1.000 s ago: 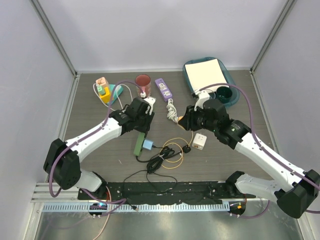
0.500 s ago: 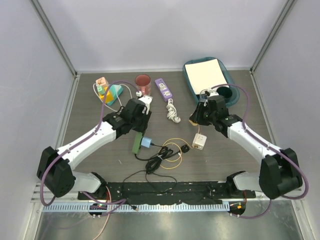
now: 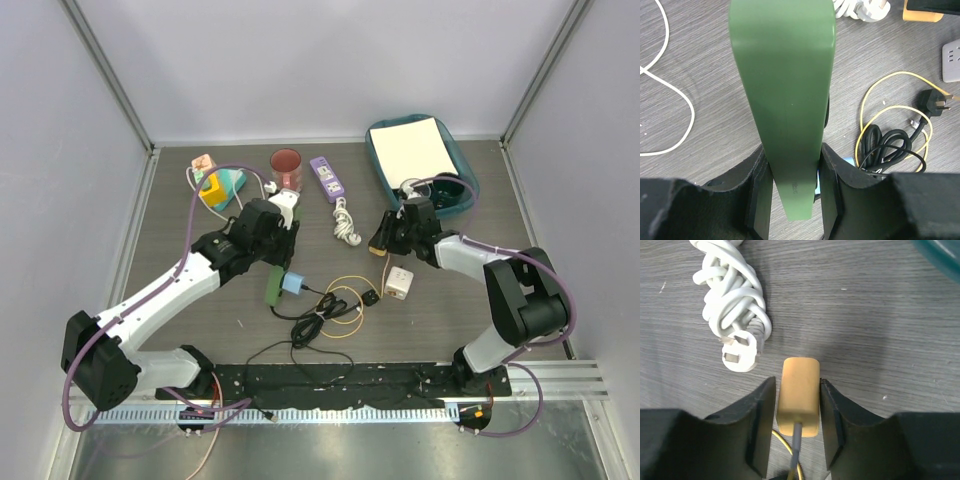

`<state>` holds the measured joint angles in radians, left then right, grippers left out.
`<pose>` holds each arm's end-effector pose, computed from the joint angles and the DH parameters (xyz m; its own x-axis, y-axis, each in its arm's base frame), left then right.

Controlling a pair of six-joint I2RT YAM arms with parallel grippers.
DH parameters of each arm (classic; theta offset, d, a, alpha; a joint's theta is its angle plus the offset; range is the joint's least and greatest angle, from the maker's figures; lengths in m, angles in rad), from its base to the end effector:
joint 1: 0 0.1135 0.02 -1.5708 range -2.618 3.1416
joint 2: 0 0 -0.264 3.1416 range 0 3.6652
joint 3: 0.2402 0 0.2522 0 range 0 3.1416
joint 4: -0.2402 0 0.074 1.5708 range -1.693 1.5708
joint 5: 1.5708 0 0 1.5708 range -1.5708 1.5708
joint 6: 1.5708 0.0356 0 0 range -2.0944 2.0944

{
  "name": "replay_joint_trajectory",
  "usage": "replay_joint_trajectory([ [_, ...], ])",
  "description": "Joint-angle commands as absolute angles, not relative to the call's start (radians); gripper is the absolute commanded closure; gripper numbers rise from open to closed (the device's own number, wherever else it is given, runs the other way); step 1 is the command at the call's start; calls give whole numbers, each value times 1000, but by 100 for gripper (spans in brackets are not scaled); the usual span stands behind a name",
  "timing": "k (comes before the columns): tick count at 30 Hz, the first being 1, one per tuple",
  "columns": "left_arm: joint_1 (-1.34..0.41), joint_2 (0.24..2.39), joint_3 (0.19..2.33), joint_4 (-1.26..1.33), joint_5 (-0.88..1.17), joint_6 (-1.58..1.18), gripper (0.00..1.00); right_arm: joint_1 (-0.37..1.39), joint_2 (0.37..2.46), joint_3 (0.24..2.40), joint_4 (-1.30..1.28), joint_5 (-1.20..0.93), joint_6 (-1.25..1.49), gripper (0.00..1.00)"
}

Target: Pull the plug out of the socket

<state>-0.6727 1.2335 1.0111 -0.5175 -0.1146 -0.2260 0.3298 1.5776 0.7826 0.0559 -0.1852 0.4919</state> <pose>0.2102 -0.1623 0.2934 -0.6378 0.2235 -0.7370 0.4207 0.9027 -0.0904 0.2975 0.1088 0.1712 -0.7729 0.2261 -0.5929 -0.0931 0.8839 0.4584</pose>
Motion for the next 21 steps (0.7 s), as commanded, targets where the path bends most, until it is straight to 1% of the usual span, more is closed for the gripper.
replay_joint_trajectory([
  [1,-670,1198,1023,-456,-87,-210,100,327,1566,776,126,-181,477,45],
  [3,-670,1197,1023,-456,-83,-207,100,324,1534,782,83,-167,469,40],
  [4,-670,1195,1022,-457,-84,-206,100,325,1517,785,68,-150,468,35],
  [7,-670,1195,1020,-457,-84,-204,100,325,1438,821,-35,-146,439,28],
  [10,-670,1196,1017,-454,-68,-206,100,327,1344,845,-120,-153,414,23],
  [13,-670,1201,1019,-449,-52,-207,100,330,1270,850,-137,-222,403,21],
  [14,-670,1203,1020,-449,-43,-209,100,334,1260,853,-138,-297,403,21],
  [17,-670,1197,1017,-440,-22,-209,100,380,1226,853,-104,-421,422,21],
  [19,-670,1180,1005,-420,-12,-209,100,419,1216,833,-28,-466,455,20],
  [21,-670,1164,996,-401,-3,-210,100,504,1213,790,113,-497,529,20],
])
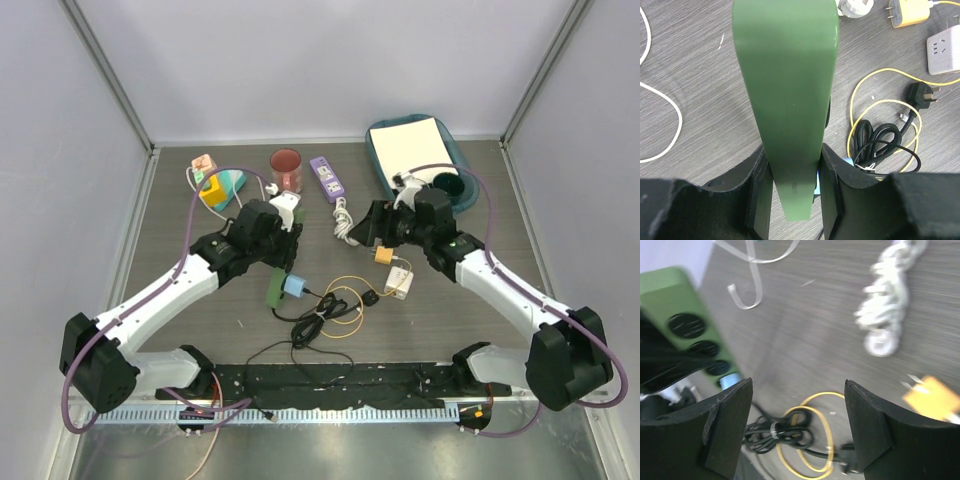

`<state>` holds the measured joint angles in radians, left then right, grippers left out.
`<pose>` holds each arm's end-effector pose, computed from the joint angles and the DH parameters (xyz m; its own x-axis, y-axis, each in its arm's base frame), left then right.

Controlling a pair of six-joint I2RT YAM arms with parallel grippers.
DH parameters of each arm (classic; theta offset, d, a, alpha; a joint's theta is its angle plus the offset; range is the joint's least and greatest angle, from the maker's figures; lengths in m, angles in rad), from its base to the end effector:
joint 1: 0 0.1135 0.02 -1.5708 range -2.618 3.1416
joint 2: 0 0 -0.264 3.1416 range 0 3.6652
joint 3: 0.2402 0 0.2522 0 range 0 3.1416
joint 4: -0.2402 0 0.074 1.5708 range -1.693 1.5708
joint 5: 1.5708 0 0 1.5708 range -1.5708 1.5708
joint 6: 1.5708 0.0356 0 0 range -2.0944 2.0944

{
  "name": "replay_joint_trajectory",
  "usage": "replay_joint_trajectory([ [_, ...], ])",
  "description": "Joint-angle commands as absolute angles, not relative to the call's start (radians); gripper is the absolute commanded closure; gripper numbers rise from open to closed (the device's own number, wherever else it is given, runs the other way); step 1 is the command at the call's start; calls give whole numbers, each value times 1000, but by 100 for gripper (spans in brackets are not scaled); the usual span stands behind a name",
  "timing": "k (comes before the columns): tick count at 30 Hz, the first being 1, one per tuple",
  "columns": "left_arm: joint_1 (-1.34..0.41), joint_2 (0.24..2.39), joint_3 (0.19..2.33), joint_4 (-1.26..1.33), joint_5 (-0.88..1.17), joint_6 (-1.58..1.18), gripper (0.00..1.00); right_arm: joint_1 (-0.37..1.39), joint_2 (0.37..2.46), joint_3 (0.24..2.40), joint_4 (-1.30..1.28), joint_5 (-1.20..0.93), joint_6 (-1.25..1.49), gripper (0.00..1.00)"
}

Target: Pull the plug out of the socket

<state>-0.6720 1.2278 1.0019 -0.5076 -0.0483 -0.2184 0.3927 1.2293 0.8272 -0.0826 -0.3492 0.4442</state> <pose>0.2083 -0.1635 0.2924 -0.6401 0.2327 -0.7322 0.4662 0.8752 -0.1294 0.2499 0.1167 0.2715 -0.6634 0.1623 -0.7304 -0.3922 0.7559 0.5242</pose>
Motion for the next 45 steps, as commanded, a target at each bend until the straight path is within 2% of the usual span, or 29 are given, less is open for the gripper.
replay_joint_trajectory([
  [1,-670,1161,991,-394,24,-212,100,540,1216,779,153,-499,544,21],
  [6,-669,1154,980,-370,64,-219,100,698,1278,723,362,-431,600,21],
  [12,-669,1112,957,-330,84,-225,100,732,1368,657,523,-431,624,22],
  [26,-669,1094,945,-316,72,-229,100,880,1531,695,586,-345,680,27],
  [28,-669,1097,946,-316,74,-229,100,888,1552,698,584,-333,681,32],
  [29,-669,1095,945,-314,74,-229,100,893,1568,698,586,-322,686,39],
  [31,-669,1095,945,-314,71,-229,100,896,1581,699,584,-315,687,45],
  [33,-669,1095,942,-313,68,-229,100,899,1586,701,572,-302,686,56],
  [34,-669,1097,940,-311,71,-226,100,900,1583,700,568,-299,686,66],
  [35,-670,1098,939,-311,66,-224,100,900,1569,699,566,-296,683,86],
  [37,-669,1115,940,-331,11,-216,100,902,1551,696,560,-288,670,98],
  [45,-670,1193,977,-417,-90,-192,100,914,1416,687,486,-198,608,99],
])
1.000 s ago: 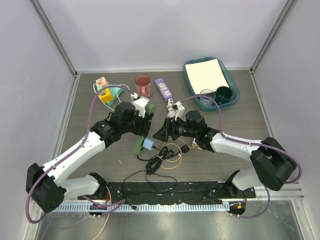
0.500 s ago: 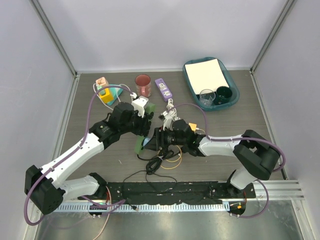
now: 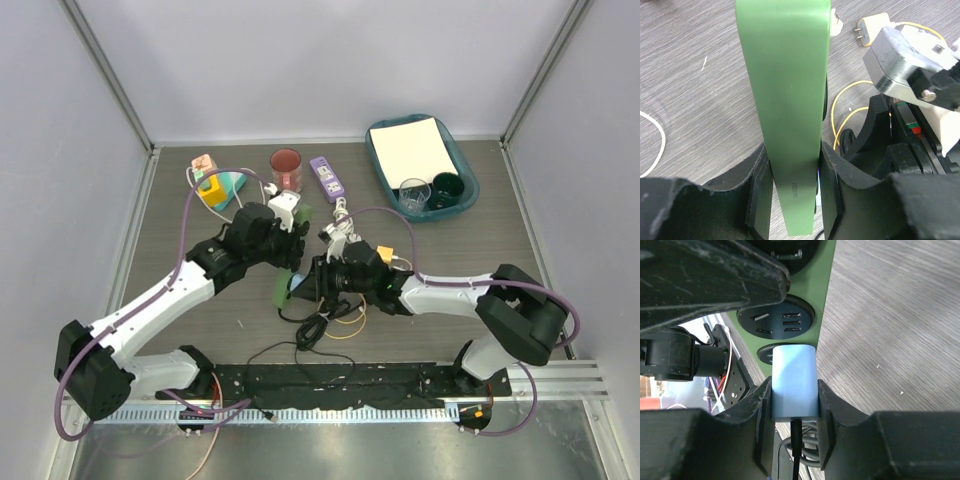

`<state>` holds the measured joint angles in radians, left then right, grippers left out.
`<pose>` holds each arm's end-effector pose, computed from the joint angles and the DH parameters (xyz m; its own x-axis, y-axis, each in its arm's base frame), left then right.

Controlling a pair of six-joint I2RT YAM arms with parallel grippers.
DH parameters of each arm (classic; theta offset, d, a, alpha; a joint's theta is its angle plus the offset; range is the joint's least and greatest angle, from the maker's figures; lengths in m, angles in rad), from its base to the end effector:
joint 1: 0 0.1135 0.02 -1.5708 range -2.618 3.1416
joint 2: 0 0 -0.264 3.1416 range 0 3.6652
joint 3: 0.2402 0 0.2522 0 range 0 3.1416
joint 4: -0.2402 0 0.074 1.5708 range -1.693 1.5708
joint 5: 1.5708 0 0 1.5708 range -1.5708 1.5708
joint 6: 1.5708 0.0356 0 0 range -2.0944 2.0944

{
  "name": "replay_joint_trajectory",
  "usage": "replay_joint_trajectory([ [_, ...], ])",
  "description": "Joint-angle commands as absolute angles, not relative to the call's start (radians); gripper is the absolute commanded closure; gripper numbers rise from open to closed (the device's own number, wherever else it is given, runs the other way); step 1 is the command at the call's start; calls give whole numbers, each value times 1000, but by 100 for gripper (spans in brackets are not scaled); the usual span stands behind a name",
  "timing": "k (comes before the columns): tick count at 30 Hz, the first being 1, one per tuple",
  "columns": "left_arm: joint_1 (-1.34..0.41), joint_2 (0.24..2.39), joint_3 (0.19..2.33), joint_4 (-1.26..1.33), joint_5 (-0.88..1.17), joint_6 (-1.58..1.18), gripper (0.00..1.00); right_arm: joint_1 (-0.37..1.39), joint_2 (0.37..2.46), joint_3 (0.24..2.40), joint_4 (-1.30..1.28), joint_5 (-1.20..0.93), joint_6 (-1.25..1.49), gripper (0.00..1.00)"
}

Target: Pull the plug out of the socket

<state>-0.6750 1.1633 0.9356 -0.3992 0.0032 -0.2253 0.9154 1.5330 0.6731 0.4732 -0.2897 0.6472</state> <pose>0.2000 -0.1603 0.2947 -0.5865 0.1833 -0.7890 0.5088 0.8413 -0.1827 0.1842 0.2563 0.1901 -0.7387 -0.0128 -0.6739 -0.5962 0.4789 0.6444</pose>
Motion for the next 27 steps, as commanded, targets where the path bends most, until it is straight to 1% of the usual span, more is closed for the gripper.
replay_joint_trajectory([
  [1,-669,1201,979,-425,-95,-187,100,914,1385,671,477,-166,597,99],
  [5,-669,1206,974,-416,-94,-153,100,913,1351,663,445,-150,578,99],
  [12,-669,1146,925,-357,-110,-92,100,904,1313,629,491,-228,606,99],
  [17,-669,1155,925,-362,-136,-69,100,896,1259,577,546,-284,612,99],
  [21,-663,1169,925,-364,-137,-67,100,890,1218,560,520,-301,588,99],
  [27,-660,1200,931,-376,-144,-89,100,899,1267,629,327,-152,546,99],
])
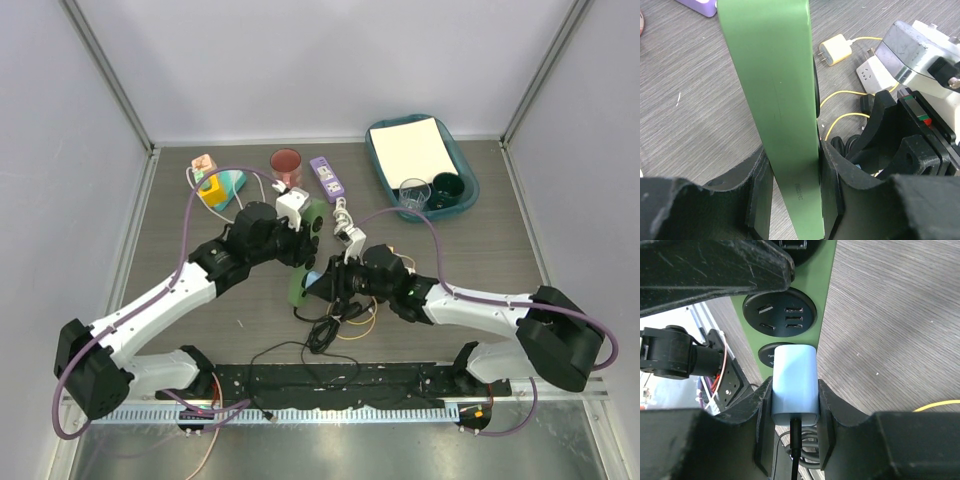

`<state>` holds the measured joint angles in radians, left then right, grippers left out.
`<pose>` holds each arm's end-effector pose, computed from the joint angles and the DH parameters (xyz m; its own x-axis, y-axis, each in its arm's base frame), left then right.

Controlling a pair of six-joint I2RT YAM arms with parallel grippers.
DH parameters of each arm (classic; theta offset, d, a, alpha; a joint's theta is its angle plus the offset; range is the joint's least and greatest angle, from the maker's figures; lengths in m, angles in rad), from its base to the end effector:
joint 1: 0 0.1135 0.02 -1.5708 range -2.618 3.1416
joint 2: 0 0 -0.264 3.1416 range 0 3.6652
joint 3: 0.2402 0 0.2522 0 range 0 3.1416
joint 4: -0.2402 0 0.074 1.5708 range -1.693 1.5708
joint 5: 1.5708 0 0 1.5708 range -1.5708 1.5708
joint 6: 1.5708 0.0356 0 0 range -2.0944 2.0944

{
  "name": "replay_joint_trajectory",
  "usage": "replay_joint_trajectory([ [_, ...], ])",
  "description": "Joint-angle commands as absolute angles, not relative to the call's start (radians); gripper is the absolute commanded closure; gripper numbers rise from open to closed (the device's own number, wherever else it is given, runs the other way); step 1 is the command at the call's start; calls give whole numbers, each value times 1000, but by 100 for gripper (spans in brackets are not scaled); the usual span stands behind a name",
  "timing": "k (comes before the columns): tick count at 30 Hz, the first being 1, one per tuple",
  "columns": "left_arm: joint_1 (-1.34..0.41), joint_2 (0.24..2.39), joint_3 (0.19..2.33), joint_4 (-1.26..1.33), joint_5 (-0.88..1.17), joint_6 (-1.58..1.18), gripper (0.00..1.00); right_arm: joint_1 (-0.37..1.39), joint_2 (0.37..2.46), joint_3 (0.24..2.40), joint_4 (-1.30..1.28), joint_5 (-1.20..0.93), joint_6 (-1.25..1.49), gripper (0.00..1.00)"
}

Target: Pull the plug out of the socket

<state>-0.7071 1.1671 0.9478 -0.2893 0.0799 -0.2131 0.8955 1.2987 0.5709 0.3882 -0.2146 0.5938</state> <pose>0.1989 -0.1737 0.3082 -0.5100 0.1585 -0.8455 0.6064 0.7633 -0.2227 0.1656 0.2189 0.2134 -0.6695 0.0386 -0.7418 -0.6196 0.5218 0.5864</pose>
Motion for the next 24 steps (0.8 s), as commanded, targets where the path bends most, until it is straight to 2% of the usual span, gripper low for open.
replay_joint_trajectory([
  [1,-660,1204,934,-379,-146,-89,100,913,1276,649,319,-117,540,99],
  [6,-660,1227,939,-383,-164,-97,100,983,1296,741,224,75,494,99],
  [9,-658,1246,946,-394,-169,-94,100,989,1289,730,231,95,465,99],
  [10,-658,1250,950,-397,-170,-89,100,986,1279,723,236,80,459,99],
  [15,-646,1255,945,-376,-176,-66,100,869,1218,664,293,-303,475,99],
  [18,-644,1265,946,-379,-186,-57,100,825,1189,635,325,-431,498,99],
  [24,-643,1267,937,-376,-198,-61,100,818,1164,638,295,-456,512,99],
])
